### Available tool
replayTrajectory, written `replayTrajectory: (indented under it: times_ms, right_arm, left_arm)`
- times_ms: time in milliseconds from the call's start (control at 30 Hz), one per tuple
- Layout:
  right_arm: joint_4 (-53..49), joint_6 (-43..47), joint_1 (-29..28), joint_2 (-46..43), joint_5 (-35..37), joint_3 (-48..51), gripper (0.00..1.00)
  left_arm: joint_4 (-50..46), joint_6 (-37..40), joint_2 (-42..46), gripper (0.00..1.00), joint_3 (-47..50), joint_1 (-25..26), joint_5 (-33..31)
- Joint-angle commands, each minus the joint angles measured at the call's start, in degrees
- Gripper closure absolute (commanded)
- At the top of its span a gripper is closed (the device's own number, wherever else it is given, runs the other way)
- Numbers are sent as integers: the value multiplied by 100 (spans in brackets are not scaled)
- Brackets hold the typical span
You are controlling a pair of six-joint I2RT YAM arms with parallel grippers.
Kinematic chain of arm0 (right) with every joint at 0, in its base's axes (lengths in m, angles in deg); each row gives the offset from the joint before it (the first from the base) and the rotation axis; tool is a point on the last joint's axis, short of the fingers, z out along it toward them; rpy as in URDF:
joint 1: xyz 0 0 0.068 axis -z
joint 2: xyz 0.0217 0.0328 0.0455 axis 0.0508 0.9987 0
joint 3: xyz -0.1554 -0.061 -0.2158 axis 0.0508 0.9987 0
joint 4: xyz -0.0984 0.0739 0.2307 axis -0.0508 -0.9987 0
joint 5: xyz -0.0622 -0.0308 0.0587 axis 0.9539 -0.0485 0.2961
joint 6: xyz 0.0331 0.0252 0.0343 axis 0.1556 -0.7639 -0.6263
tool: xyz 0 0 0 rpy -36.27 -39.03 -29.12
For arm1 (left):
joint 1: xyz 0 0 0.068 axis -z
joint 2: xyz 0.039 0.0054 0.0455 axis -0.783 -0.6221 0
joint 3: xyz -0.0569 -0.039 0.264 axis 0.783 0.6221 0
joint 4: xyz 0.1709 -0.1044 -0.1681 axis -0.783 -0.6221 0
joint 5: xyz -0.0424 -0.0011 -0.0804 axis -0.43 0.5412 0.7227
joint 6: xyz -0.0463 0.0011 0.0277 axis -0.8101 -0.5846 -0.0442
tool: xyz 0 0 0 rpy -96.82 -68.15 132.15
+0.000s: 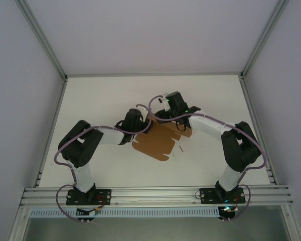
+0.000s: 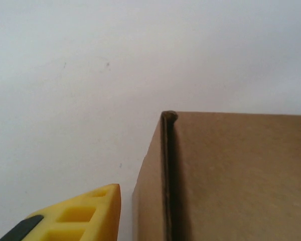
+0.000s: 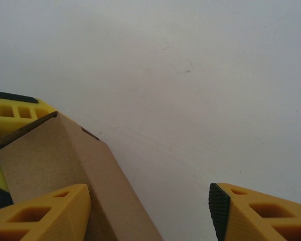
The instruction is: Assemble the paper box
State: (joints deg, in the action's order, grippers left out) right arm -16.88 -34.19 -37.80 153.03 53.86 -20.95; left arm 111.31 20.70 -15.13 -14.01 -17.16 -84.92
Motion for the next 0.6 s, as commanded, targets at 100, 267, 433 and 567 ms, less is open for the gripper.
replayTrajectory:
  times_ms: [100,267,433,567]
  right_arm:
    - [-852,-17,-22,285,-81,114,36]
    - [-1077,-251,-28,271,-79,-37,35]
    - [-1267,-562,-28,138,-60,-101,34]
    - [-1329,-767,-22,90,-90,-20,34]
  left_arm:
    - [501,44,-158,100,-197,-47,-172]
    - [586,319,-213,100,-238,167,-846]
    - [164,149,-216,100,-157,256,-1696]
    - [309,-54,-162,97,79,276,-1726]
